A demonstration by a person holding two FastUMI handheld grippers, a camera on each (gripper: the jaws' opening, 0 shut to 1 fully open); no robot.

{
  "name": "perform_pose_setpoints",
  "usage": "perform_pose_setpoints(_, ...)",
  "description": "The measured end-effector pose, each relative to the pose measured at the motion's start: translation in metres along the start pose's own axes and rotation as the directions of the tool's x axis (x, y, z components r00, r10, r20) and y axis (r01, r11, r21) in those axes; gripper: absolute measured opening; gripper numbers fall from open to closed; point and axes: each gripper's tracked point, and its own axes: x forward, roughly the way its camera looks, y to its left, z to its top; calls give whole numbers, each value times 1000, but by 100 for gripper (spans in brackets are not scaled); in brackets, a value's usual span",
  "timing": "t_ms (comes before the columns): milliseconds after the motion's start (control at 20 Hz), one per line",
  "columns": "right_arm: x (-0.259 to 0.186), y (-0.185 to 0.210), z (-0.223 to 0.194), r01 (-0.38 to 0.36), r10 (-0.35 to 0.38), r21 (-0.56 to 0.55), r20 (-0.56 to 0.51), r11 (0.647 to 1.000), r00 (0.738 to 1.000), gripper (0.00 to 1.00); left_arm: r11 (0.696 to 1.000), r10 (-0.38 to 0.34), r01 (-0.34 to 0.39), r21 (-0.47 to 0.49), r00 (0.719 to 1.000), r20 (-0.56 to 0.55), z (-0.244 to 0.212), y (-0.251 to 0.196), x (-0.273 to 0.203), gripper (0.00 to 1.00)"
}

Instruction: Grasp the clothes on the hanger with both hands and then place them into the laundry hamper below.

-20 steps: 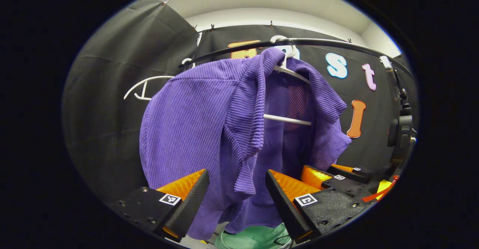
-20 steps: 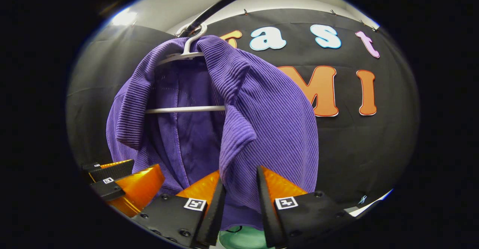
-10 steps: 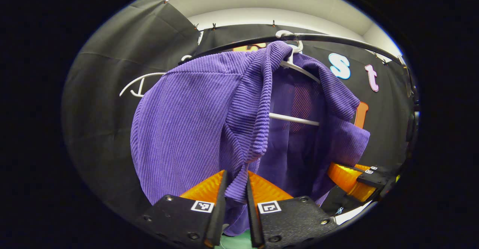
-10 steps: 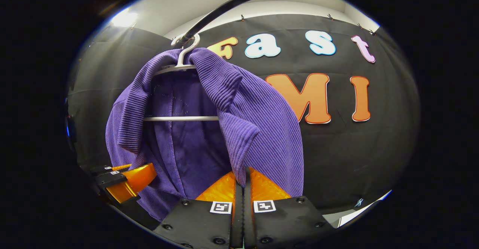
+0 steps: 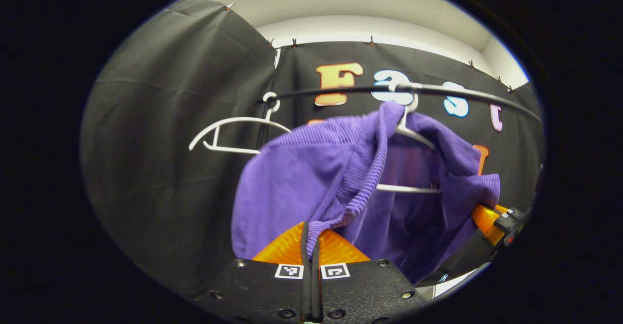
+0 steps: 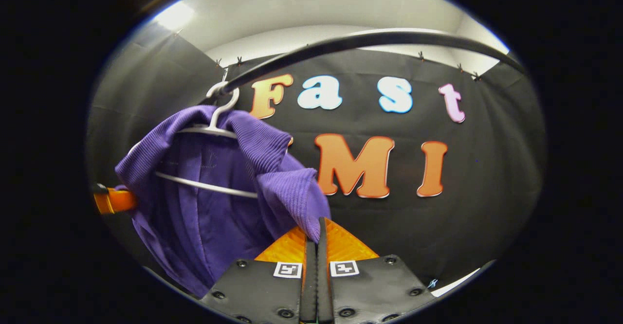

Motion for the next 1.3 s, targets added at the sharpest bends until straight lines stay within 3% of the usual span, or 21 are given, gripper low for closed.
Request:
perform_pose_setpoints(300, -1, -32, 40, 102, -94, -99, 85, 990, 992, 7, 994, 61, -72, 84, 990, 126, 83, 51, -14, 0)
perform_pose_setpoints(600, 3, -47, 44, 174, -159, -160, 99, 972, 982, 7, 971, 105, -137, 196, 981, 165, 113, 93, 8, 0)
perform_pose_setpoints(1100, 15, -46, 30, 206, -187, -211, 106, 955, 977, 7, 923, 146, -193, 334, 976, 159, 117, 121, 86, 0)
perform_pose_setpoints(1300, 24, -50, 22, 230, -212, -206, 105, 951, 972, 7, 937, 134, -166, 309, 983, 122, 94, 122, 106, 0)
